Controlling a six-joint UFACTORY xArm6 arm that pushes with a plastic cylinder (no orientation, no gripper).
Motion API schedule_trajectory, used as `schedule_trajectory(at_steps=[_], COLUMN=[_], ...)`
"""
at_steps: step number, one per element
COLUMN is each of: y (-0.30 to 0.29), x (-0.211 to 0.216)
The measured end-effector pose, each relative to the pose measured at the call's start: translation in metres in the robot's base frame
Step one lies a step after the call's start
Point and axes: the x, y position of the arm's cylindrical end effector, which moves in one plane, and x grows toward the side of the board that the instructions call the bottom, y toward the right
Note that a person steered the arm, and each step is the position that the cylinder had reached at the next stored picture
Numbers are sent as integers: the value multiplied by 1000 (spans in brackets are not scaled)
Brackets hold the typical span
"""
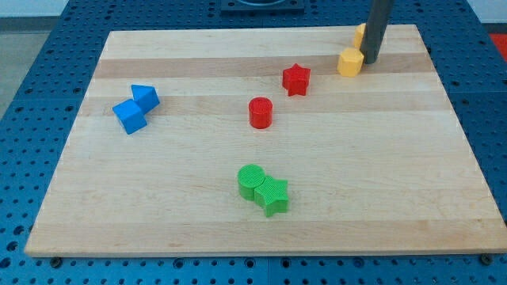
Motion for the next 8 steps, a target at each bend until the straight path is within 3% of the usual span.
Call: schedule_trajectory(at_steps=[3, 6, 8], y=[-13, -8, -45], x=[33, 6, 9])
